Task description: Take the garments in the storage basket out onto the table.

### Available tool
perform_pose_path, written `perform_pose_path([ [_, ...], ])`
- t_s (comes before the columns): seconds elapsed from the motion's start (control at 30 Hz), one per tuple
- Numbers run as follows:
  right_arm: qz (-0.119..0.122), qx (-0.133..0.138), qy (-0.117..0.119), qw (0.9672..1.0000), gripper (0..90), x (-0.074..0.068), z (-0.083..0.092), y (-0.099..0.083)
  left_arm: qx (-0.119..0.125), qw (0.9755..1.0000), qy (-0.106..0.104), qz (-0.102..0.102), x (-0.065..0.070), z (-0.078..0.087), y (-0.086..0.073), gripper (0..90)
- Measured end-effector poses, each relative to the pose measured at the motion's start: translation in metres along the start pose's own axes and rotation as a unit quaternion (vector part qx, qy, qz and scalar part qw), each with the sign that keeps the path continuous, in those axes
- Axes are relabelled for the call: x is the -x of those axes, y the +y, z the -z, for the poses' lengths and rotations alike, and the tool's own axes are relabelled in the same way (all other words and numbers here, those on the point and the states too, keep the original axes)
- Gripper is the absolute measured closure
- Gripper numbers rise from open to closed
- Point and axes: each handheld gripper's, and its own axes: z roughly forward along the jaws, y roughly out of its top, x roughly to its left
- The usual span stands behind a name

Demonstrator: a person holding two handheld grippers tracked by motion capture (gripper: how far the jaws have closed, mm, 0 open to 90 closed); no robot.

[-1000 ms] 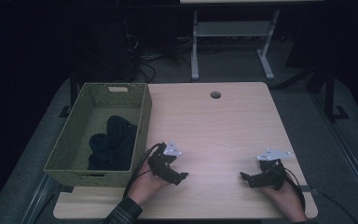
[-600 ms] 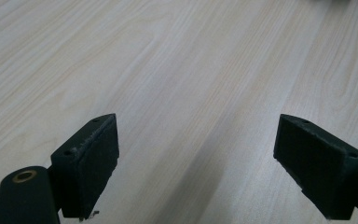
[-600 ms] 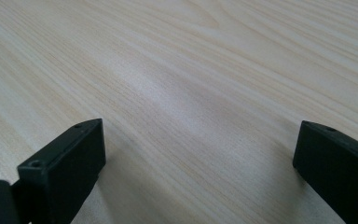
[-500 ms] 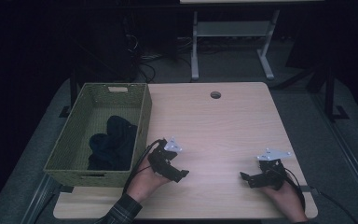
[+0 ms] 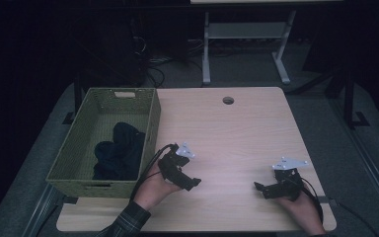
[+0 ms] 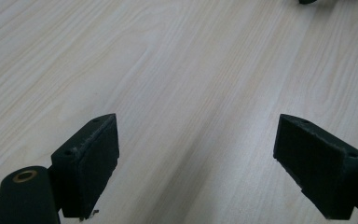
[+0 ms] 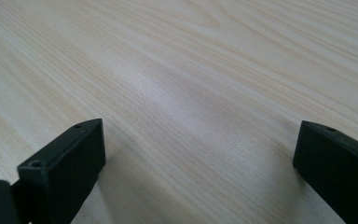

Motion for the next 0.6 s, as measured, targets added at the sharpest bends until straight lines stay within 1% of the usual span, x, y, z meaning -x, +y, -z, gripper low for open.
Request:
perform_pose_path([
  [0.13,0.0,0.0,0.0,1.0,2.0,0.0,0.0,0.0,-0.005,1.0,-0.008,-0.001,-0.001,0.001,0.004,13.9],
  [0.2,0.0,0.0,0.0,1.0,2.0,0.0,0.0,0.0,-0.004,1.0,-0.008,-0.003,-0.001,0.002,0.005,14.0],
  [0.3,0.0,0.0,0.0,1.0,2.0,0.0,0.0,0.0,-0.006,0.9999,-0.01,-0.003,-0.003,0.005,0.007,14.1],
  [0.37,0.0,0.0,0.0,1.0,2.0,0.0,0.0,0.0,-0.003,0.9999,-0.013,0.0,-0.004,0.008,0.01,14.1],
  [0.47,0.0,0.0,0.0,1.0,2.0,0.0,0.0,0.0,-0.004,0.9999,-0.014,-0.005,-0.007,0.011,0.013,14.2],
  [0.6,-0.001,0.0,0.0,1.0,2.0,0.0,0.0,0.0,-0.003,0.9998,-0.018,-0.002,-0.01,0.013,0.015,14.4],
])
